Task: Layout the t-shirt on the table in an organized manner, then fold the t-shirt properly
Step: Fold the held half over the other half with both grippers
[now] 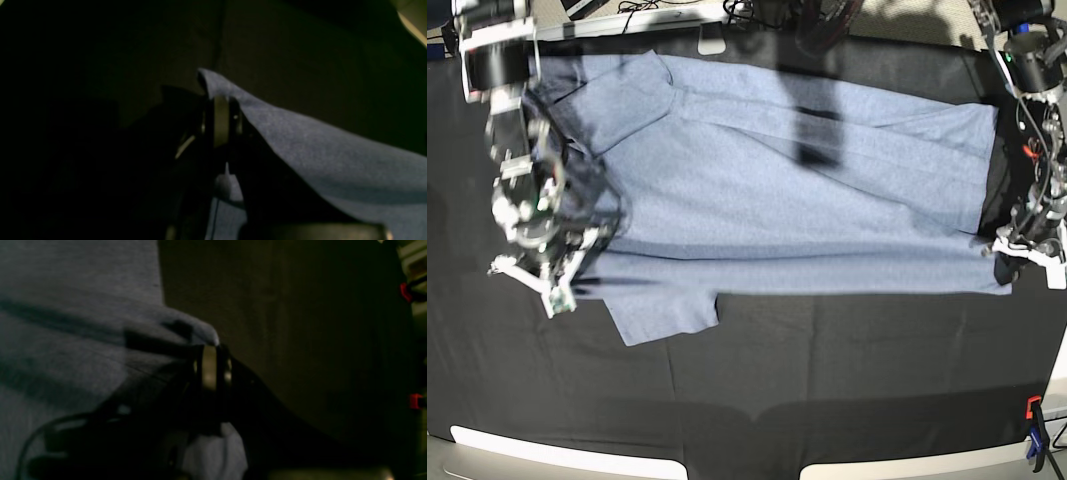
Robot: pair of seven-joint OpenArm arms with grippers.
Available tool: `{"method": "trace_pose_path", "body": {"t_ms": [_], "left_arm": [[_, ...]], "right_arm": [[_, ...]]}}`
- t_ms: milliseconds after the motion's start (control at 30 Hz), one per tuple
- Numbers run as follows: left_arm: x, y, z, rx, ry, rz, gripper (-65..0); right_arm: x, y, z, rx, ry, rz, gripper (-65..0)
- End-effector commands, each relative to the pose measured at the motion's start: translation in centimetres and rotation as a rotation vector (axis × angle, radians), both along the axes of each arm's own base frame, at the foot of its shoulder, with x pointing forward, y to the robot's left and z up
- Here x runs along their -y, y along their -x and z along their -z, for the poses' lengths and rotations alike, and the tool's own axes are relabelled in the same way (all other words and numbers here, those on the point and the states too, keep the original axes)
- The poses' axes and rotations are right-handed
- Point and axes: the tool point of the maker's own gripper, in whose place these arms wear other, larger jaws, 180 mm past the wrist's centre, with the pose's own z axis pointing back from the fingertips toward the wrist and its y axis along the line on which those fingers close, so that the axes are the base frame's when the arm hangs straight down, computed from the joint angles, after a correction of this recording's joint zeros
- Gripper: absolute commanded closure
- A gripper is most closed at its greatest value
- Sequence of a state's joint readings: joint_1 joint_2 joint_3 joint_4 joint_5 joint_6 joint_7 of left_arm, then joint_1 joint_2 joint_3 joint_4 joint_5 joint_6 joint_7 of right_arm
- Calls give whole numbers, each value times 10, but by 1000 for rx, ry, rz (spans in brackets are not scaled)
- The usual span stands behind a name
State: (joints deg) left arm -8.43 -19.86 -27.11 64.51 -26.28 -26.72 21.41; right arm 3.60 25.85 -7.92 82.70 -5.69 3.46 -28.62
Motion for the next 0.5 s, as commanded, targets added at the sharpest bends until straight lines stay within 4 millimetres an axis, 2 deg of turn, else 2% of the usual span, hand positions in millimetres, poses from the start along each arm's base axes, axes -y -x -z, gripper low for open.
{"method": "trace_pose_path", "body": {"t_ms": [0,200,333,467], "left_arm": [[-9,-10,-26,81,-17,1,0],[-8,-2,-21,66,-18,6,0],[-2,4,-32,92,-52,39,0],[7,18,-39,73,-105,84,0]], "right_arm": [[6,-7,-23,73,39,4,0],[16,28,-38,110,66,47,0],[29,52,-50,130,71,85,0],[31,73,-55,128,63,96,0]]}}
